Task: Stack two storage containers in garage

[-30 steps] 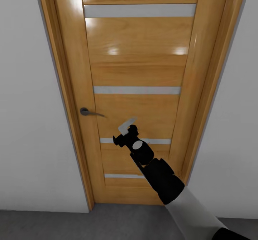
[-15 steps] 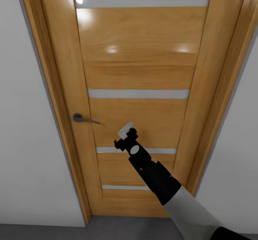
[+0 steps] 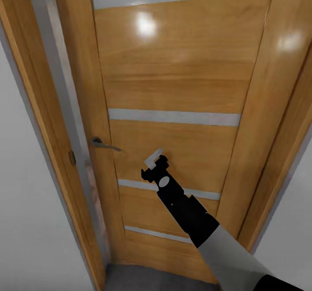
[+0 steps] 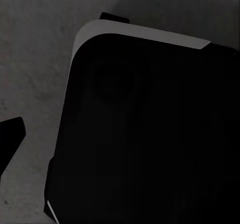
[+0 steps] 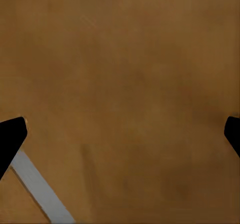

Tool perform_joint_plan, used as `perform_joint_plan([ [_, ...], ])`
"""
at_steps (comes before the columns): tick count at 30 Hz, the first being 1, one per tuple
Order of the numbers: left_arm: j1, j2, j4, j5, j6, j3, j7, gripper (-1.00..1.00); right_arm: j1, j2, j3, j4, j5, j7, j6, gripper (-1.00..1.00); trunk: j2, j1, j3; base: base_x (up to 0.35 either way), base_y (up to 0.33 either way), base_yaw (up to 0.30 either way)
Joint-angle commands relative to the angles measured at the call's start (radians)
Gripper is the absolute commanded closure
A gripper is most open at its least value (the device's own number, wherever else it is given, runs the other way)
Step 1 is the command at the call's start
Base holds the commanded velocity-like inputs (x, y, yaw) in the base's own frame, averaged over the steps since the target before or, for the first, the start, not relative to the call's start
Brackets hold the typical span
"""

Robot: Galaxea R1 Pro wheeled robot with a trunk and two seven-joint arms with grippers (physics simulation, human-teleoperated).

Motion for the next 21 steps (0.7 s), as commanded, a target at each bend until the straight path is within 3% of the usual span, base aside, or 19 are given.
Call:
perform_joint_plan([
  [1,0.0,0.0,-0.001,0.004,-0.002,0.0,0.0,-1.0,-0.001,0.0,-0.012,0.056,0.021,-0.013,-0.018,-1.0,0.0,0.001,-0.001,0.322,0.0,0.0],
  [9,0.0,0.0,-0.001,0.003,-0.002,0.0,-0.003,-1.0,-0.001,0.0,-0.02,0.112,0.021,-0.039,-0.05,-1.0,0.0,0.001,-0.001,0.322,0.0,0.0],
  [13,0.0,0.001,-0.001,0.003,-0.002,0.0,-0.003,-1.0,-0.076,0.0,-0.113,0.236,0.021,-0.063,-0.068,-1.0,0.0,0.001,-0.001,0.322,0.0,0.0],
  [16,0.0,0.002,-0.001,0.003,-0.002,0.0,-0.004,-1.0,-0.159,0.0,-0.179,0.399,0.02,-0.078,-0.119,-1.0,0.0,0.001,-0.001,0.322,0.0,0.0],
  [17,0.0,0.002,-0.001,0.003,-0.002,0.0,-0.003,-1.0,-0.207,0.0,-0.209,0.504,0.02,-0.09,-0.156,-1.0,0.0,0.001,-0.001,0.322,0.0,0.0],
  [21,0.0,0.002,-0.001,0.003,-0.002,0.0,-0.004,-1.0,-0.285,0.0,-0.227,0.646,0.018,-0.101,-0.189,-1.0,0.0,0.001,-0.001,0.321,0.0,0.0],
])
